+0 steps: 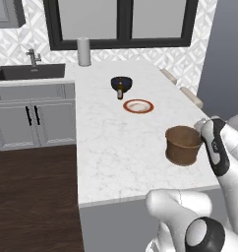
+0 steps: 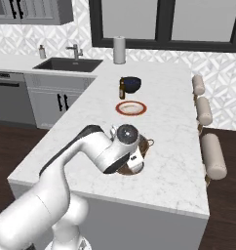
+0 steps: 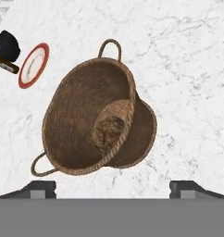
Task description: Open the cabinet, pick up the bread from the cabinet and place it in the basket. Then move the basket to the dining counter.
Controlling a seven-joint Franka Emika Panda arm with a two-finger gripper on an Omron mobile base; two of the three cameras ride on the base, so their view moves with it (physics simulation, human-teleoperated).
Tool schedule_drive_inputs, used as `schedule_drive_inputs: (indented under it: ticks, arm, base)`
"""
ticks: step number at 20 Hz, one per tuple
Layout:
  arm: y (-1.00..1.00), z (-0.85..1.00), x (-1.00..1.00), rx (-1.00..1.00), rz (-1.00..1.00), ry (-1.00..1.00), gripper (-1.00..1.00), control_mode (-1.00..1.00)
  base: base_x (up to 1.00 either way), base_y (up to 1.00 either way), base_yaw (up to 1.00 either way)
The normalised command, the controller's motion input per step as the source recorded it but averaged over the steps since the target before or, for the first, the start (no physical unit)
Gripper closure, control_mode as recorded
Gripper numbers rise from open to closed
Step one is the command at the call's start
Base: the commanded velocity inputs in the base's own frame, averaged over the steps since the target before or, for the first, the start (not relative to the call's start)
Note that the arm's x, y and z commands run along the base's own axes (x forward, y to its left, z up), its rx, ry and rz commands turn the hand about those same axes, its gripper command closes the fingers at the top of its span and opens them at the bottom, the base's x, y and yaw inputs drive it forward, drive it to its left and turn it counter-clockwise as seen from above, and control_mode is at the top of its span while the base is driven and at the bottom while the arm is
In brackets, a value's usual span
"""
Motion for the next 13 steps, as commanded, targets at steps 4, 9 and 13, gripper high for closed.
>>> schedule_drive_inputs:
  ticks: [4, 9, 13]
  arm:
    - [0.43, 0.84, -0.66, 0.0, 0.21, -0.15, -1.0, -1.0]
    - [0.16, 0.75, -0.85, 0.0, 0.21, -0.11, -1.0, -1.0]
    - [0.36, 0.55, -0.75, 0.0, 0.21, -0.03, -1.0, -1.0]
  base:
    - [0.0, 0.0, 0.0]
    - [0.0, 0.0, 0.0]
    - [0.0, 0.0, 0.0]
